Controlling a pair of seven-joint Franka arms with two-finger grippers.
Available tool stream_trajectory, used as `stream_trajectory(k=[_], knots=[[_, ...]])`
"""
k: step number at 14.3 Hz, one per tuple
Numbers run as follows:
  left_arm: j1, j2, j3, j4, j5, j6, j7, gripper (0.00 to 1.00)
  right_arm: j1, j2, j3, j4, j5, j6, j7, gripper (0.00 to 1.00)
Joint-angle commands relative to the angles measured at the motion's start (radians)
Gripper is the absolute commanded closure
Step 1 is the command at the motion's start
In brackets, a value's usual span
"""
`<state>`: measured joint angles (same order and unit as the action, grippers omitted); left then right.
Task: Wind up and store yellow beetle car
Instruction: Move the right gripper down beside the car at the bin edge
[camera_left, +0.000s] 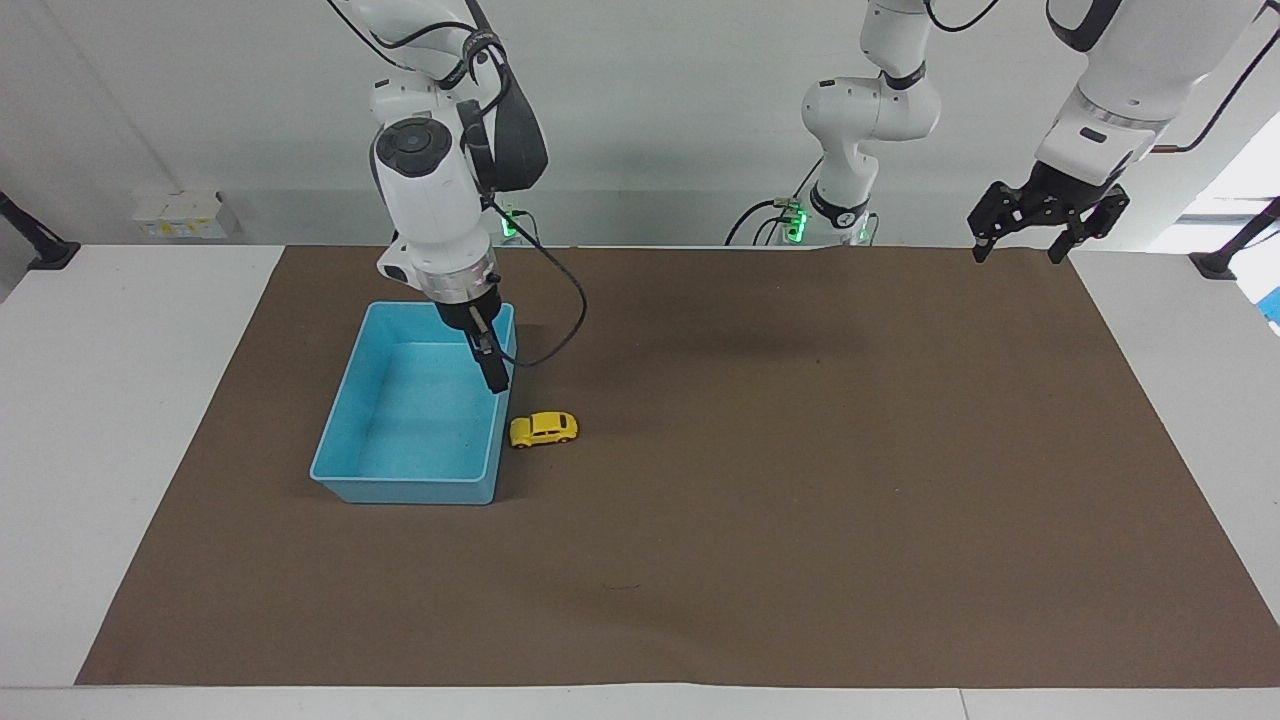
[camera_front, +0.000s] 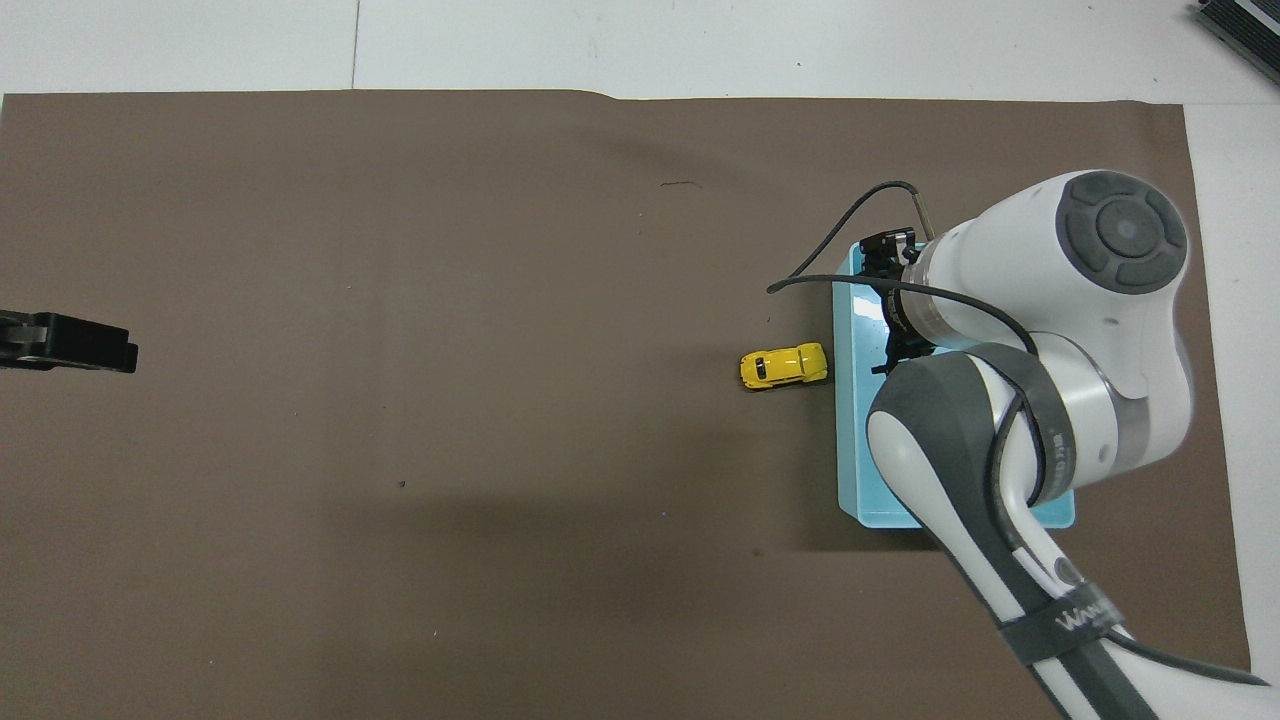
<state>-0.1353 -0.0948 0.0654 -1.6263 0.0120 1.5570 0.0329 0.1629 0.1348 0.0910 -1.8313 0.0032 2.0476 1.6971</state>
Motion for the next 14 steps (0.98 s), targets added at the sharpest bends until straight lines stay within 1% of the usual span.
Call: stream_trajectory(k=[1, 3, 4, 6, 9, 12, 14], knots=[[0.013, -0.005, -0.003, 0.011, -0.001, 0.001, 0.002, 0.0, -0.016, 0.025, 0.003, 0.007, 0.011, 0.022, 0.12, 0.0], [0.01, -0.003, -0.002, 0.011, -0.001, 0.035, 0.001, 0.0, 0.001, 0.051, 0.004, 0.003, 0.012, 0.04, 0.191, 0.0], [0.008, -0.003, -0.004, 0.011, -0.003, 0.041, 0.004, 0.0, 0.004, 0.063, 0.004, 0.001, 0.011, 0.071, 0.222, 0.0], [0.011, -0.003, -0.007, 0.011, -0.003, 0.04, 0.009, 0.0, 0.038, 0.088, 0.003, 0.006, -0.009, 0.085, 0.23, 0.0], [0.013, -0.005, -0.004, 0.011, -0.02, 0.04, 0.01, 0.0, 0.04, 0.129, 0.004, 0.003, -0.012, 0.117, 0.224, 0.0], [0.013, -0.005, -0.002, 0.01, -0.02, 0.04, 0.013, 0.0, 0.046, 0.187, 0.004, 0.004, -0.022, 0.146, 0.217, 0.0], [0.011, -0.005, -0.002, 0.008, -0.02, 0.034, 0.009, 0.0, 0.07, 0.197, 0.004, -0.016, -0.02, 0.17, 0.22, 0.0]])
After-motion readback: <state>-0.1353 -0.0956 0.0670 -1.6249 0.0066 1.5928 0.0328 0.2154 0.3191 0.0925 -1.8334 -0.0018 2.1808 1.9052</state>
